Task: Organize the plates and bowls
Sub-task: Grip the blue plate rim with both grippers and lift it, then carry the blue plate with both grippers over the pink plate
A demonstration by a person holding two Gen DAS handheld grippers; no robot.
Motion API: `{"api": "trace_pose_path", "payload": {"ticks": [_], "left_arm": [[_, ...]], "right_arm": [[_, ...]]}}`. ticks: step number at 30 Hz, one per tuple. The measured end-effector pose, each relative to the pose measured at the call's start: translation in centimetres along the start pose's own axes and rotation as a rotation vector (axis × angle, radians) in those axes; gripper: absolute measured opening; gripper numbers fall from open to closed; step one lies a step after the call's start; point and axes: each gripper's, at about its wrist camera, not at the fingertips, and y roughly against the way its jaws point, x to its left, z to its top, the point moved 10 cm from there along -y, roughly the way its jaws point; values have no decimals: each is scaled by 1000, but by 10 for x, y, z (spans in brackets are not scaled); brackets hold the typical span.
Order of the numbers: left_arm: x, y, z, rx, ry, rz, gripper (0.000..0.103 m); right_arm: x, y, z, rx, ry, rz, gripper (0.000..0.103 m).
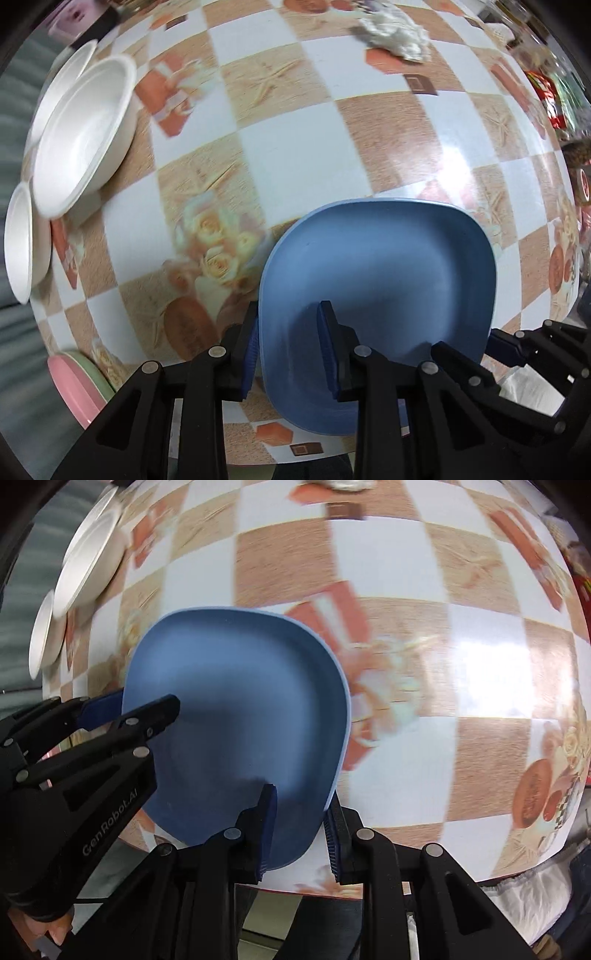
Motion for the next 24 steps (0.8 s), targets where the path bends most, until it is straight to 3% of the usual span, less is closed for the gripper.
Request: {"api": "trace_pose_path", "payload": {"ticks": [5, 12, 16, 17, 19, 24], "left_arm": [[-2, 1, -2, -7, 0, -6, 32], [34, 3, -40, -2, 16, -21, 34], [33, 1, -50, 7, 13, -54, 34], [27, 1, -52, 14, 4, -81, 34], [22, 3, -56, 10, -24, -64, 34], [23, 13, -73, 8, -74, -53, 34]], "right_arm": [[7, -2, -1, 13, -9, 1, 28], [9, -2, -1, 12, -7, -12, 28], [14, -3, -2, 13, -22, -26, 28], [13, -3, -2, 17, -28, -32, 28], [-3, -4, -3, 21, -36, -35, 28], [6, 7, 0, 27, -32, -23, 28]]}}
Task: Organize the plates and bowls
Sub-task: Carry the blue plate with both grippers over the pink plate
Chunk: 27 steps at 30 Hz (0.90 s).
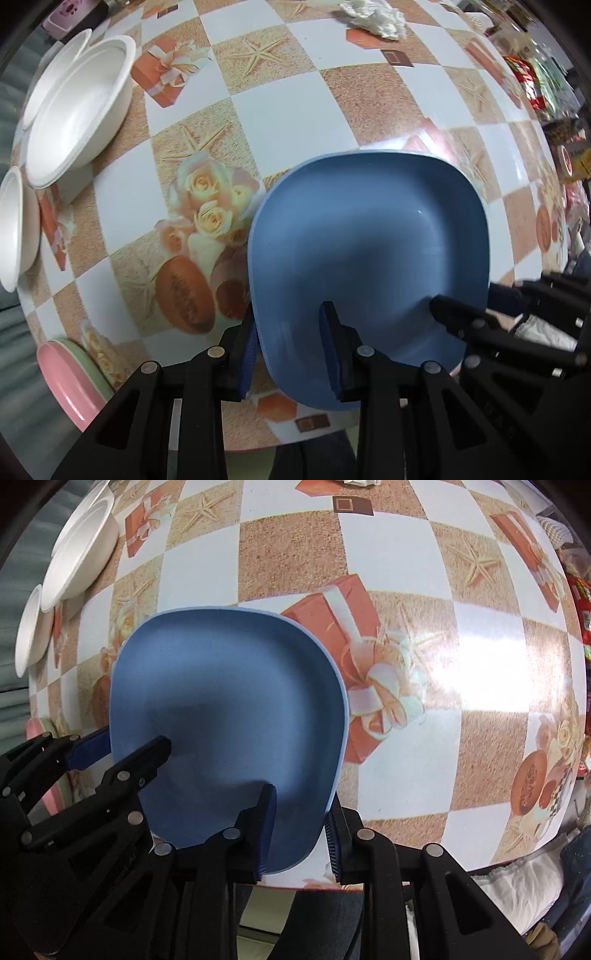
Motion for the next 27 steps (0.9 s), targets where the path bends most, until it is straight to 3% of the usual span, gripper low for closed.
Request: {"api": "trace_pose_path", "payload": {"ticks": [13, 27], "left_arm": [[53, 45, -42, -83, 93, 19, 35], [124, 64, -53, -101, 169, 27, 35]], "right_arm": [[68, 42, 5, -55, 126, 4, 28], [133, 35, 19, -63, 228, -9, 28]]}}
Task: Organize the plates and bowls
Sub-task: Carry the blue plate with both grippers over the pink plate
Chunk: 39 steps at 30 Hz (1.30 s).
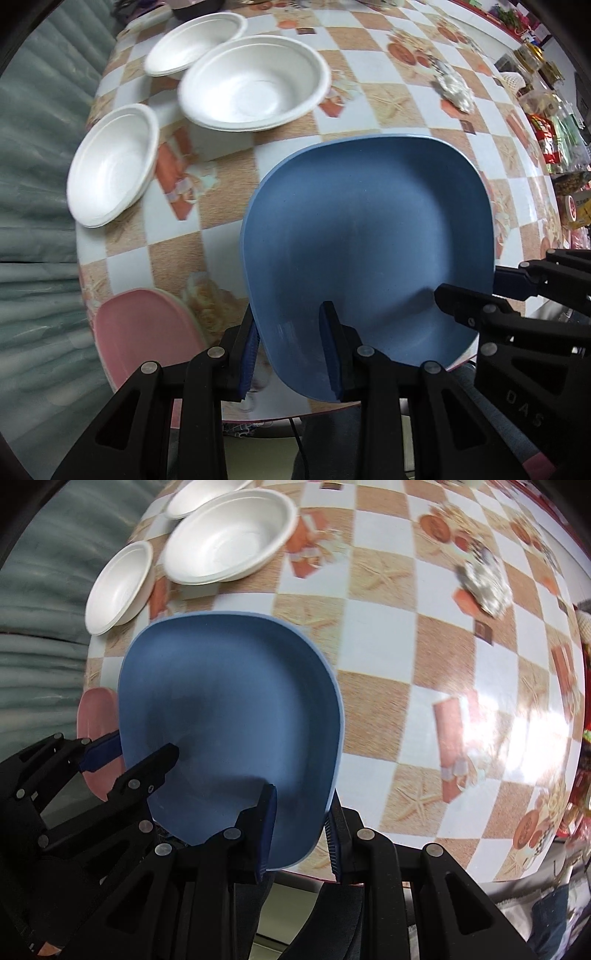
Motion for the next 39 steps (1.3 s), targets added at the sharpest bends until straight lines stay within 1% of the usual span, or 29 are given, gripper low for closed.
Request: {"api": "trace_pose_path", "payload": {"ticks": [6, 14, 18, 25, 39], "left_arm": [[30, 7, -2, -9, 2, 21, 35], [87, 2, -7, -5, 67, 49, 35], [108, 2, -14, -6, 93, 67, 35], [136, -1, -29, -2, 128, 86, 35], [176, -6, -49, 19, 172, 113, 35]], "right_arm": [[32, -6, 9, -1, 48, 9, 28], [81, -14, 22, 5, 139, 20, 28], [109, -19, 24, 11, 190, 20, 28], [148, -27, 25, 25, 255, 29, 28], [201, -52, 22, 70, 333, 44, 28]]}}
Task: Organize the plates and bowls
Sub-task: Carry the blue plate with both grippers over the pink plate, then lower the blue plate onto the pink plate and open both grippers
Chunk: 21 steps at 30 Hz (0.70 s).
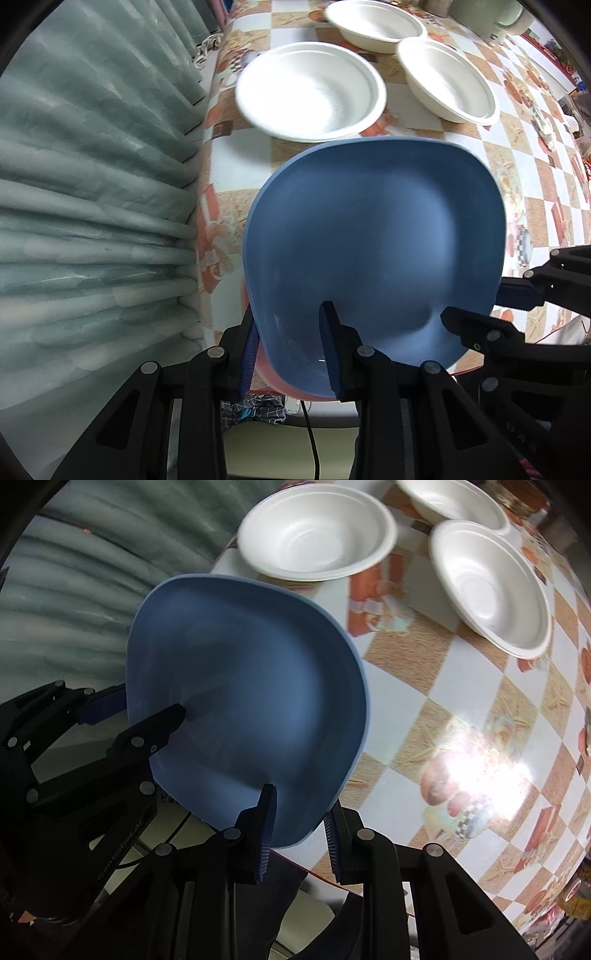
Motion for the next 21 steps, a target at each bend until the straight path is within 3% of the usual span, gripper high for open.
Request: {"api": "trace_pose_path", "payload": {"ticks": [14, 21], "left_arm": [[24, -12, -13, 30, 25, 53, 35], [23, -19, -15, 32, 28, 70, 35]], "right_arm": [[37, -31, 8, 49, 37, 51, 28], [34, -44, 7, 61, -14, 98, 28]]}}
